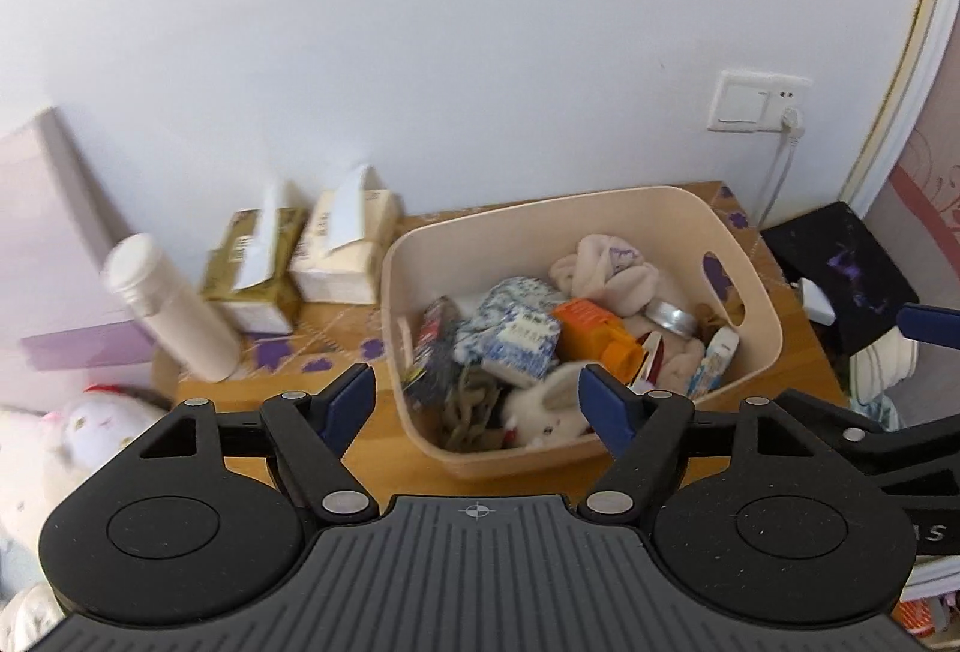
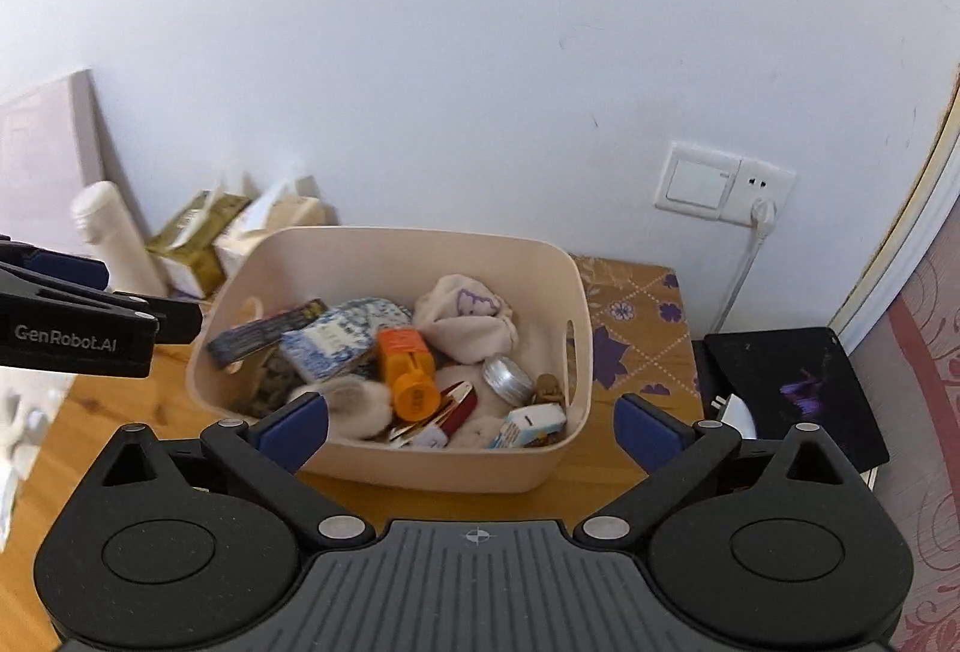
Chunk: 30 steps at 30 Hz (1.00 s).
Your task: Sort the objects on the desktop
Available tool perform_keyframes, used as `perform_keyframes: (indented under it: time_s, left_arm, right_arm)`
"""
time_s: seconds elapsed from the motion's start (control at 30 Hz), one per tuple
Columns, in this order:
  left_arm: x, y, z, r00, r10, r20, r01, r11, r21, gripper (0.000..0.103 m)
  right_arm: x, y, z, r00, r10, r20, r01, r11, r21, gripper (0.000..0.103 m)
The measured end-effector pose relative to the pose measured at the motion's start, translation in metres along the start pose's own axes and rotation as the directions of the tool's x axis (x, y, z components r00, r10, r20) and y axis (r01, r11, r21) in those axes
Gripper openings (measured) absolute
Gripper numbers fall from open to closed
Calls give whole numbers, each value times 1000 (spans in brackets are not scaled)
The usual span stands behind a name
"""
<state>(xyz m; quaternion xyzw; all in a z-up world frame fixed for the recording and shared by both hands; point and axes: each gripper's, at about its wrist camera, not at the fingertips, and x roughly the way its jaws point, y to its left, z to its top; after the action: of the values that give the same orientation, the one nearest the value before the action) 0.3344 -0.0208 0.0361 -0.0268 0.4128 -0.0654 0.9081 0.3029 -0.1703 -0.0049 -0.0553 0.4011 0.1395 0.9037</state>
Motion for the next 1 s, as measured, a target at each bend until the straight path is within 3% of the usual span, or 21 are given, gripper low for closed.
perform_keyframes:
  time_s: [0.3,1.0]
  left_arm:
    - [-88,-12,-44,996,47,79,-44,998,-43,84]
    - [-203,-5,-149,997,61,52,-51,983,-177,85]
  right_arm:
    - [-71,-6,-27,999,47,20,-47,999,23,103]
    - [-174,-29,-118,1000,0,-19,0,1000,7,103]
